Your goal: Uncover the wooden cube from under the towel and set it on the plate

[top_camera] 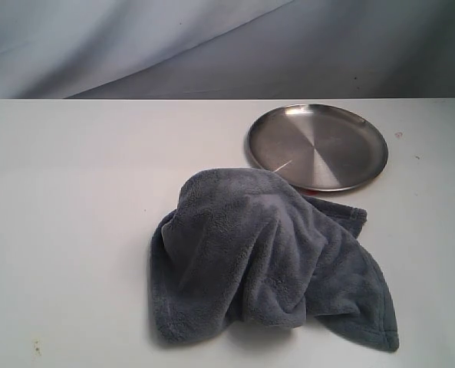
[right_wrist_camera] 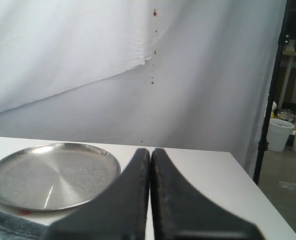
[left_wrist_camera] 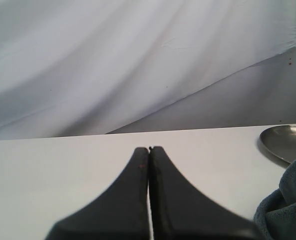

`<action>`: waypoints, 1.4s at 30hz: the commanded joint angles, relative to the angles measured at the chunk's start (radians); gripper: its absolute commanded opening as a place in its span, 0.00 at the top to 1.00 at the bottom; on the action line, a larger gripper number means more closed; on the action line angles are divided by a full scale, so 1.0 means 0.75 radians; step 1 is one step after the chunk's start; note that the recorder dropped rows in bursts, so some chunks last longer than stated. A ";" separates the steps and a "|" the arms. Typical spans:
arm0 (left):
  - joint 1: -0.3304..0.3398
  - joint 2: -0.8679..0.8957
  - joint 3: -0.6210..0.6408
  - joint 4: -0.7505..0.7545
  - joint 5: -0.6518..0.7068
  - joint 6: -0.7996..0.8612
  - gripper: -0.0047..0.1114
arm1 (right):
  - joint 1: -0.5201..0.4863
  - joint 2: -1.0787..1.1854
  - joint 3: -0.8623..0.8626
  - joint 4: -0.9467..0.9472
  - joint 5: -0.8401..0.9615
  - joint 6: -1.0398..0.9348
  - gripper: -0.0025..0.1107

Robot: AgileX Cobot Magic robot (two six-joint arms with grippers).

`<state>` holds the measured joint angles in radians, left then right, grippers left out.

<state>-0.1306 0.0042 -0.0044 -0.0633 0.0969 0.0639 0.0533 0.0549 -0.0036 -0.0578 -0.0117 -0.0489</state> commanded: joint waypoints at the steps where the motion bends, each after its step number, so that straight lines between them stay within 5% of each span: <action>1: 0.003 -0.006 0.006 -0.003 -0.014 -0.003 0.96 | -0.006 -0.004 0.005 0.000 0.001 0.003 0.97; 12: 0.003 -0.006 0.006 -0.003 -0.014 -0.003 0.96 | -0.006 -0.004 0.005 0.011 -0.041 0.024 0.97; 17: 0.003 -0.006 0.006 -0.003 -0.014 -0.003 0.96 | -0.006 -0.004 0.005 0.355 -0.336 0.168 0.97; 23: 0.003 -0.006 0.006 -0.003 -0.014 -0.003 0.96 | -0.006 -0.004 -0.349 -0.181 -0.446 0.189 0.97; 25: 0.003 -0.006 0.006 -0.003 -0.014 -0.003 0.96 | -0.004 -0.004 -0.426 -0.182 -0.379 0.217 0.97; 28: 0.003 -0.006 0.006 -0.003 -0.014 -0.003 0.96 | -0.004 0.035 -0.591 -0.187 0.138 0.200 0.97; 32: 0.003 -0.006 0.006 -0.003 -0.014 -0.003 0.96 | -0.004 0.191 -0.712 -0.122 0.545 -0.012 0.97; 37: 0.003 -0.006 0.006 -0.003 -0.014 -0.003 0.96 | -0.004 0.537 -0.927 0.433 0.974 -0.366 0.97; 42: 0.003 -0.006 0.006 -0.003 -0.014 -0.003 0.96 | -0.004 0.972 -1.084 0.792 1.040 -0.603 0.98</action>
<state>-0.1306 0.0042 -0.0044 -0.0633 0.0969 0.0639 0.0533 0.6792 -0.7842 0.4530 0.7611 -0.4270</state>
